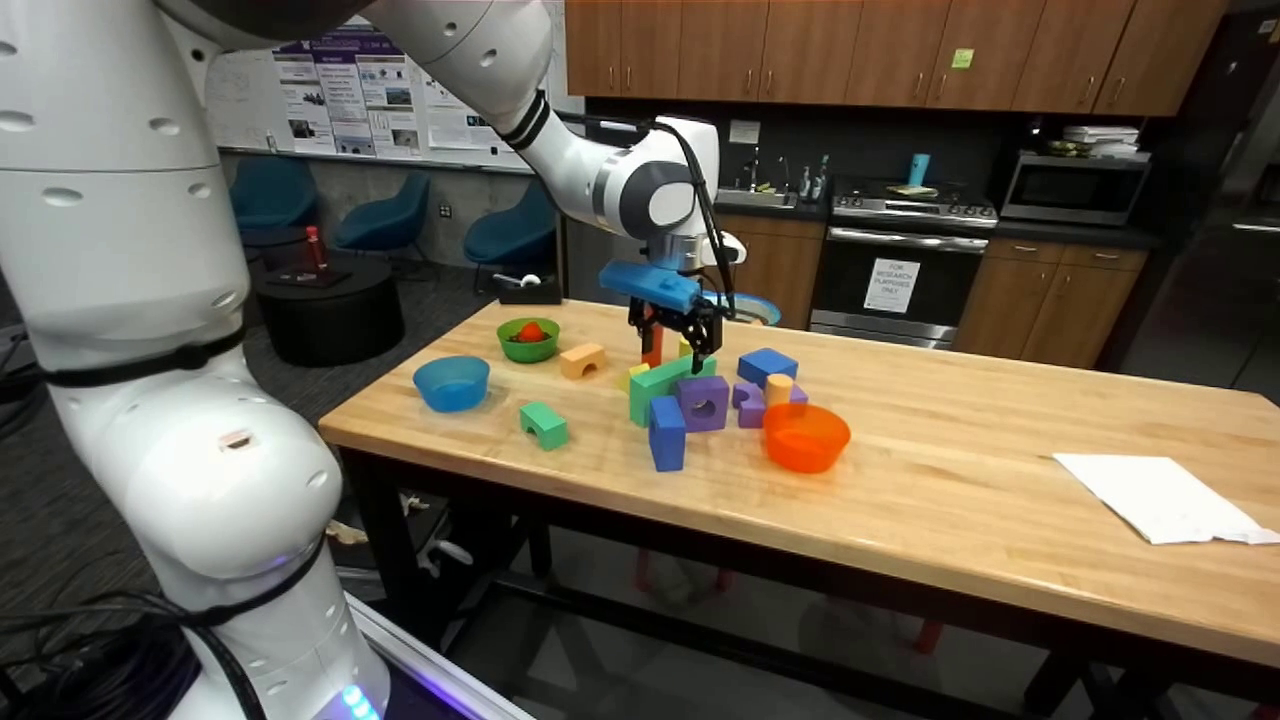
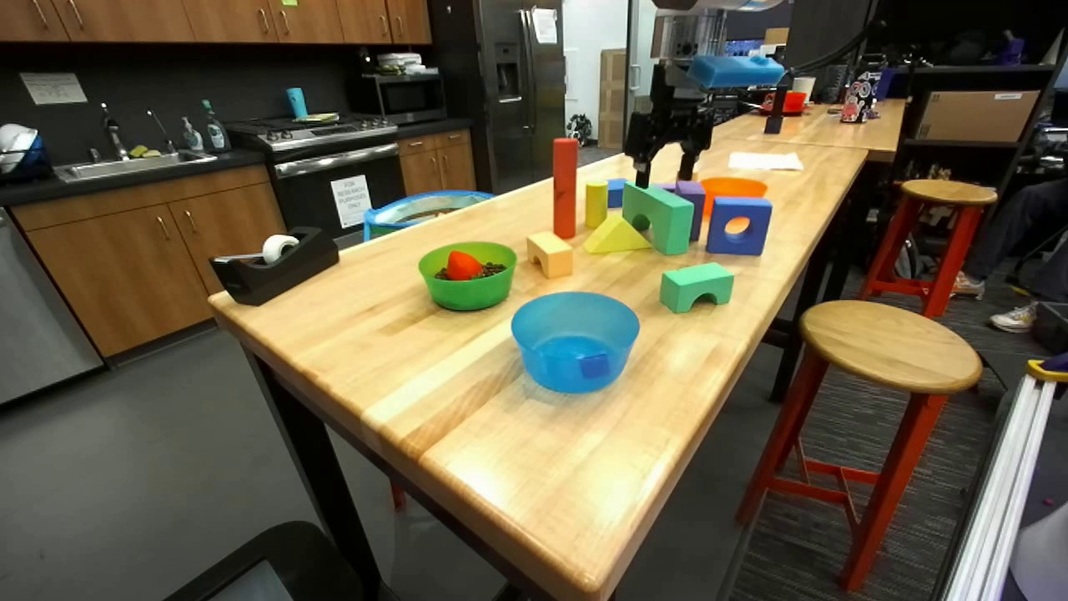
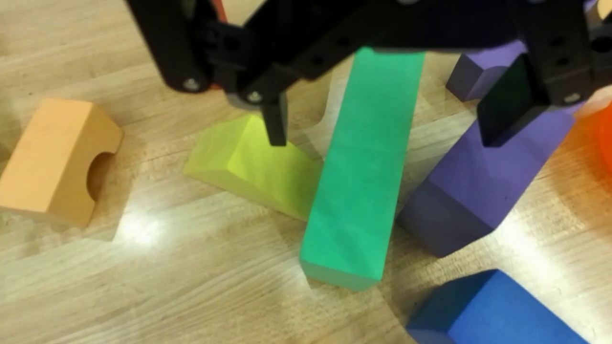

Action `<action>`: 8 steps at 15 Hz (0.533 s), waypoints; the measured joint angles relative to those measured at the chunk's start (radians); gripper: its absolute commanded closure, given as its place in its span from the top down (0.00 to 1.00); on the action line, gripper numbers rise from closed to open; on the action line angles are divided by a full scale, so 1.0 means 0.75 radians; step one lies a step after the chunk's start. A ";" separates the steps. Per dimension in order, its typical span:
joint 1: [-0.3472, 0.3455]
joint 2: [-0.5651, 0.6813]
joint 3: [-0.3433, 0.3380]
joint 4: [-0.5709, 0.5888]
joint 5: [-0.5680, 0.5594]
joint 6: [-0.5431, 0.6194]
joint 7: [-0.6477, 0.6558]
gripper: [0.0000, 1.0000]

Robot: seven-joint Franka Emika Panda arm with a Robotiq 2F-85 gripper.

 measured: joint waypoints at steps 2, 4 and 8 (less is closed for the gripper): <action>0.000 0.008 0.002 0.005 0.000 0.015 0.001 1.00; 0.000 0.013 0.005 0.010 0.000 0.023 0.002 1.00; 0.005 0.028 0.019 0.017 0.000 0.030 0.007 1.00</action>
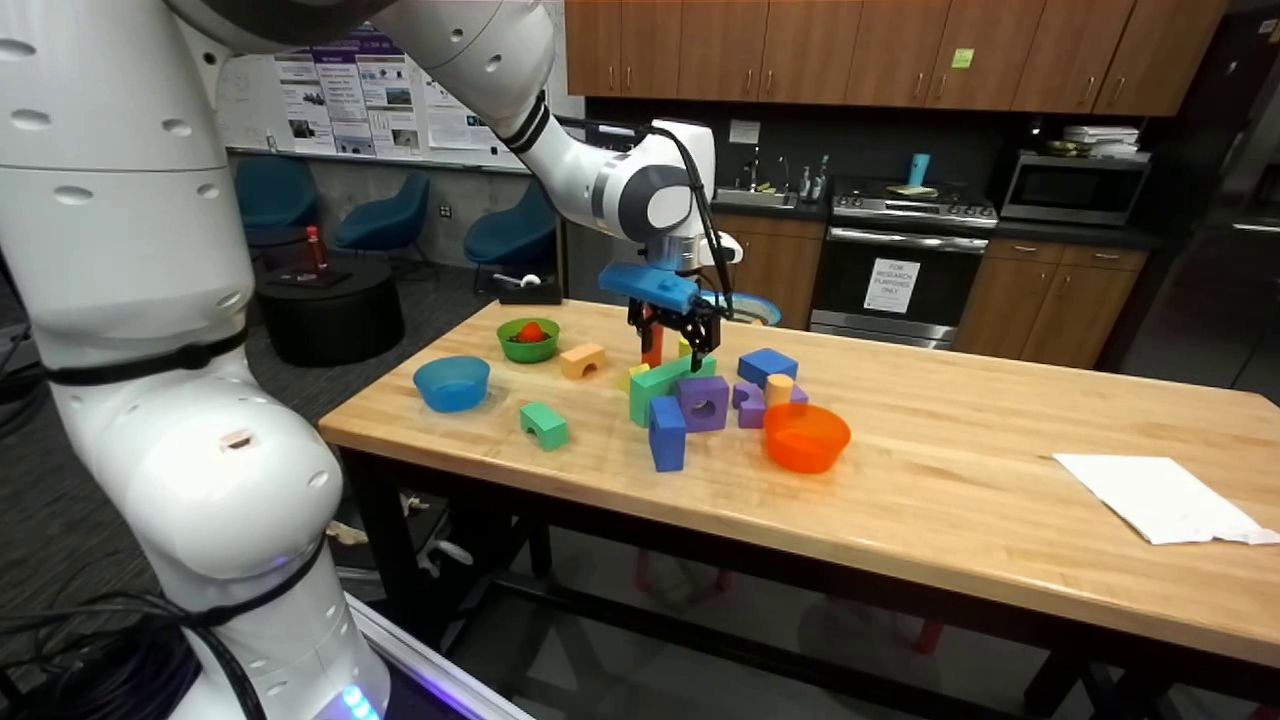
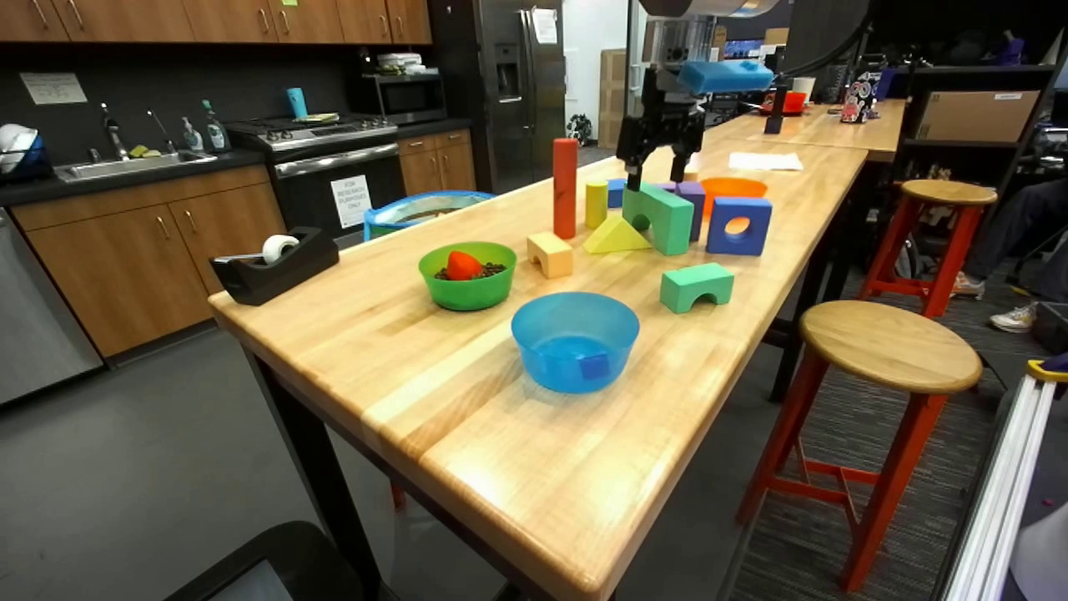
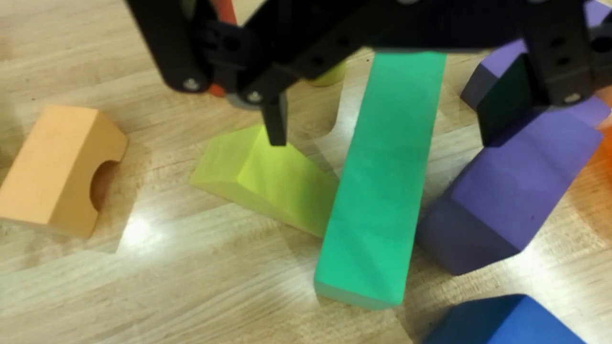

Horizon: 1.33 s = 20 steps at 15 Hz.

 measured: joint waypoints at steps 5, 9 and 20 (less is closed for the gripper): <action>0.007 0.044 0.012 0.030 0.000 0.000 0.011 1.00; 0.006 0.083 0.012 0.064 0.000 0.000 0.022 1.00; -0.033 0.144 -0.001 0.132 0.002 -0.014 0.040 1.00</action>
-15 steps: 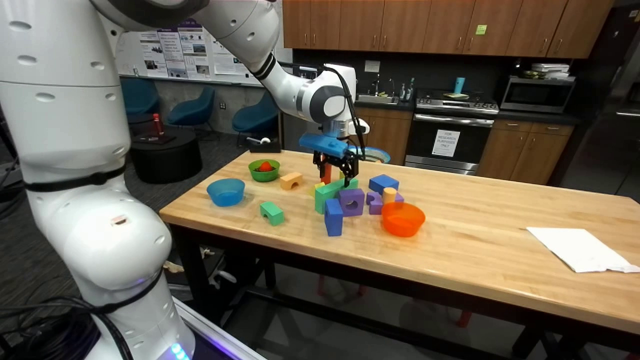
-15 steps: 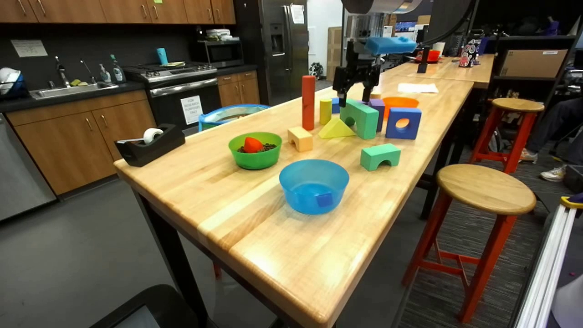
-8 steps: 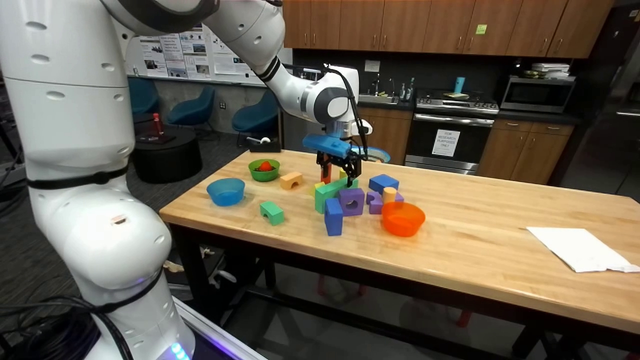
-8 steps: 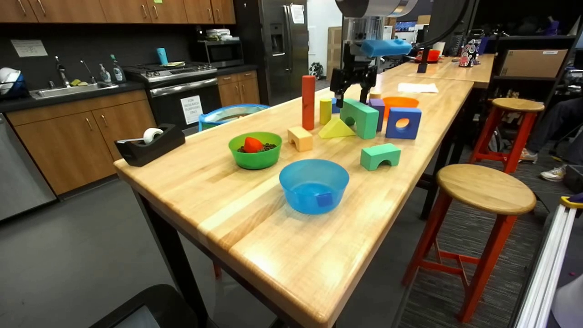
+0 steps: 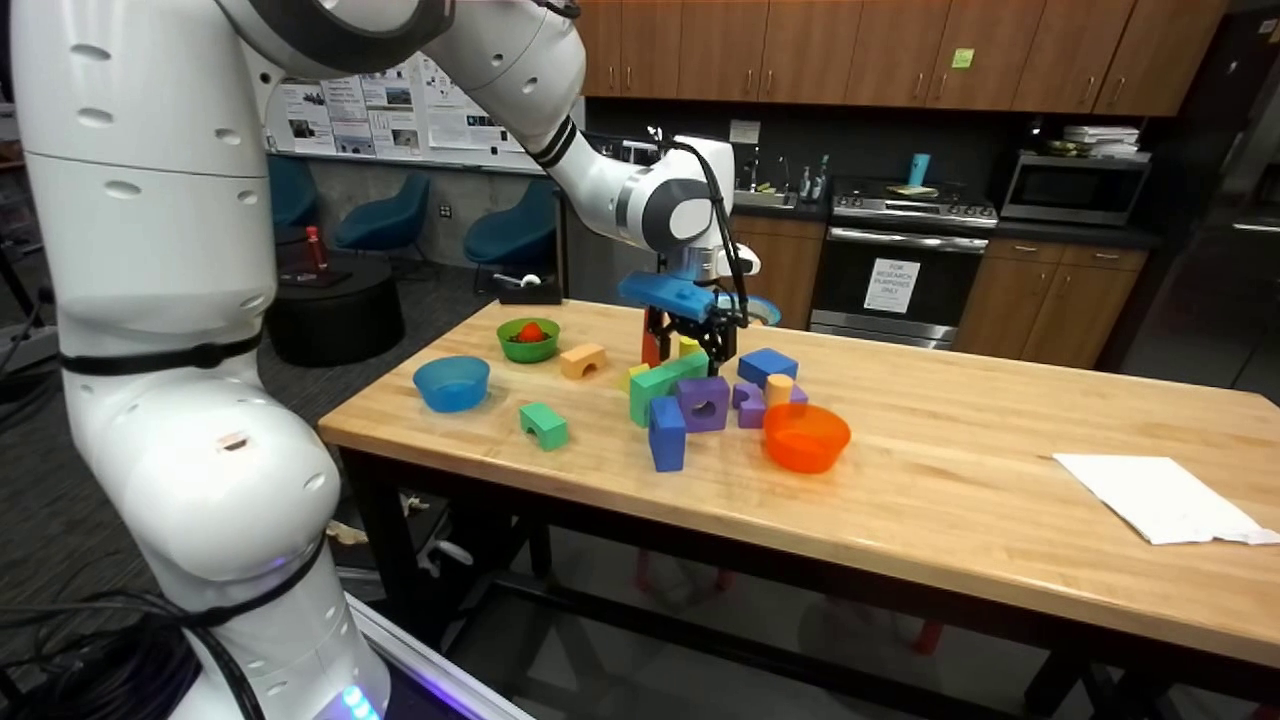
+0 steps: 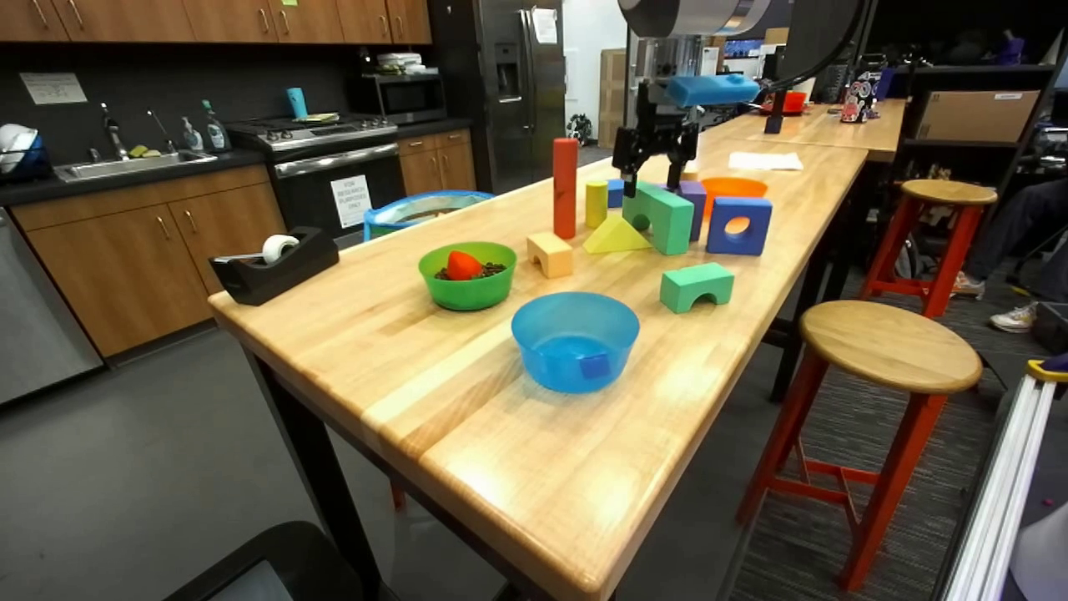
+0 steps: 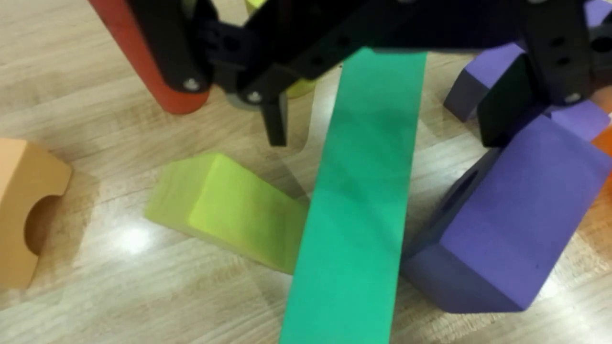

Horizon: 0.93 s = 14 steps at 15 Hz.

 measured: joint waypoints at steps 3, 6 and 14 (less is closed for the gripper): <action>-0.014 0.021 -0.002 0.000 0.000 -0.006 0.000 0.74; -0.014 0.035 -0.001 0.000 -0.001 -0.013 0.000 0.54; -0.012 0.036 0.002 0.000 -0.005 -0.022 0.000 0.16</action>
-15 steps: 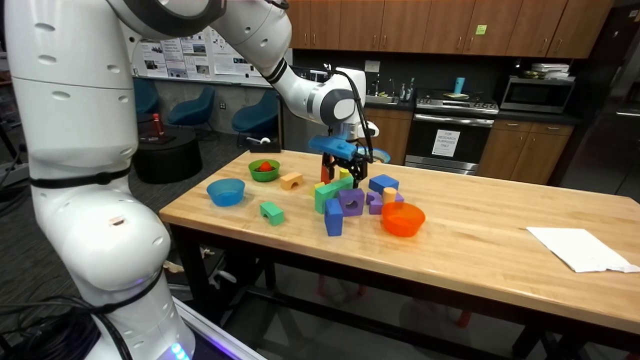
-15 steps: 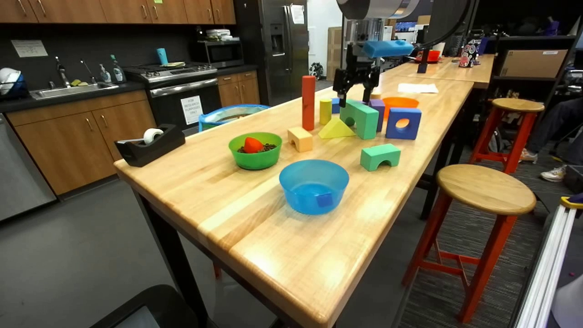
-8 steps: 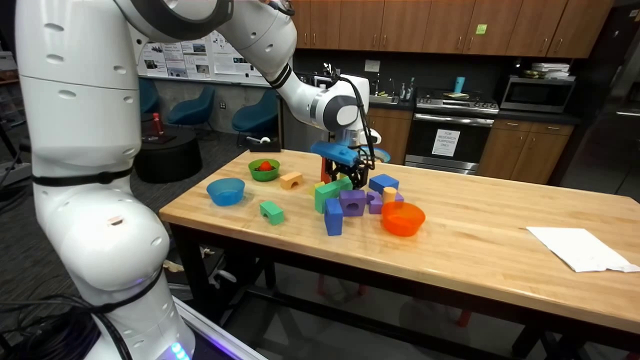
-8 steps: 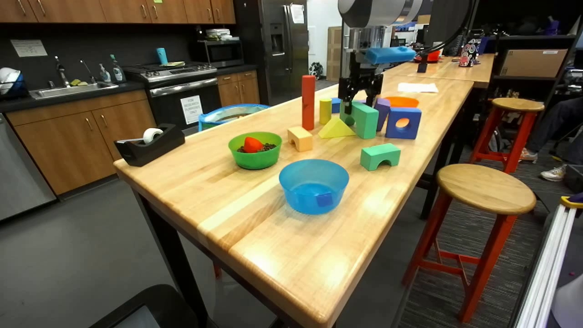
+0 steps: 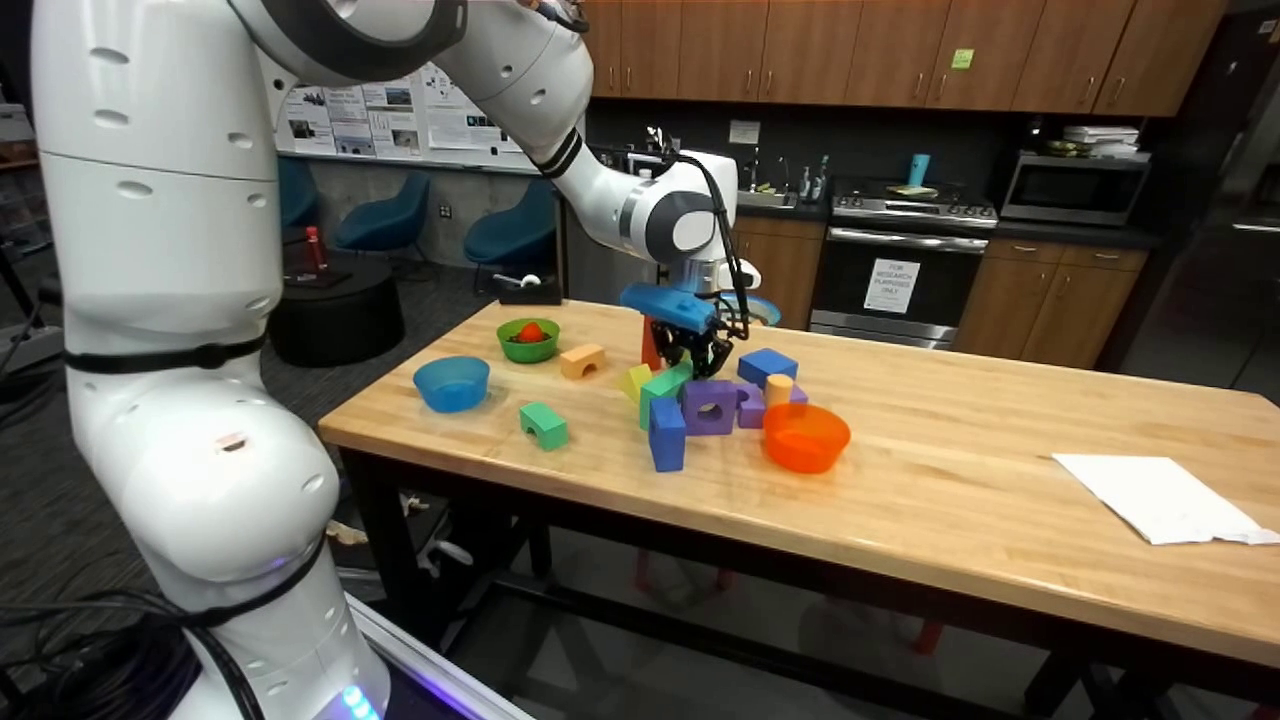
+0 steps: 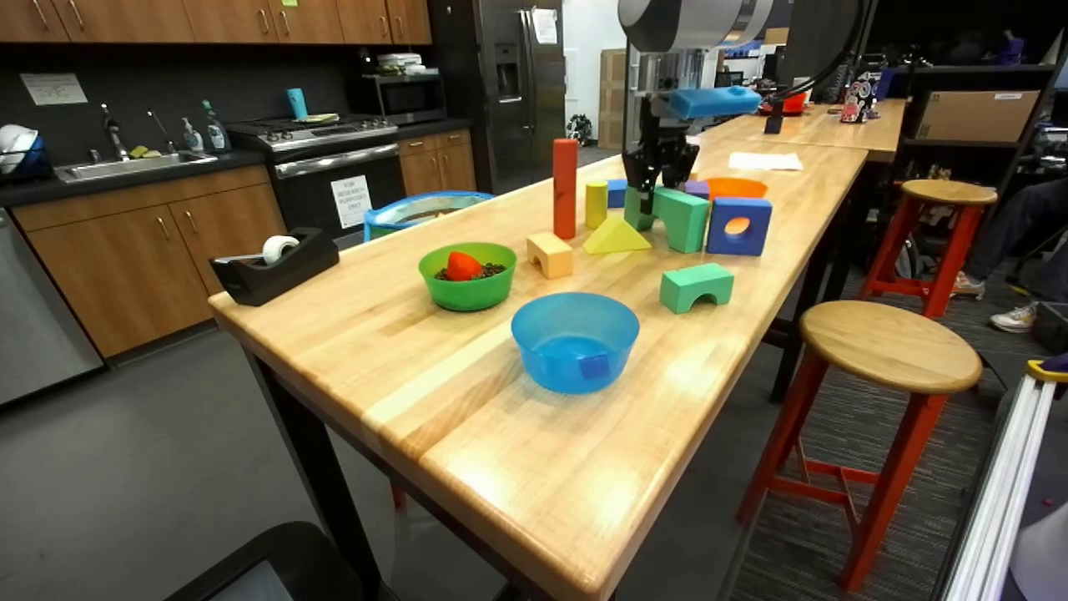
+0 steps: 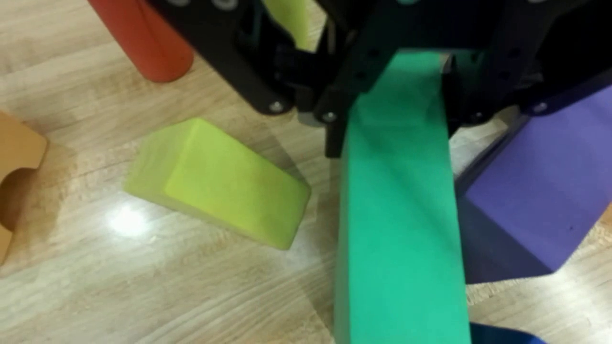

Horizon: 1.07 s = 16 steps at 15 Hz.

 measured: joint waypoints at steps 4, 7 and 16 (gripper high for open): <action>0.007 -0.019 0.003 -0.008 -0.048 -0.059 -0.001 0.16; 0.019 -0.067 0.009 -0.052 -0.093 -0.109 -0.004 0.16; 0.063 -0.307 0.032 -0.356 -0.180 -0.011 -0.091 0.16</action>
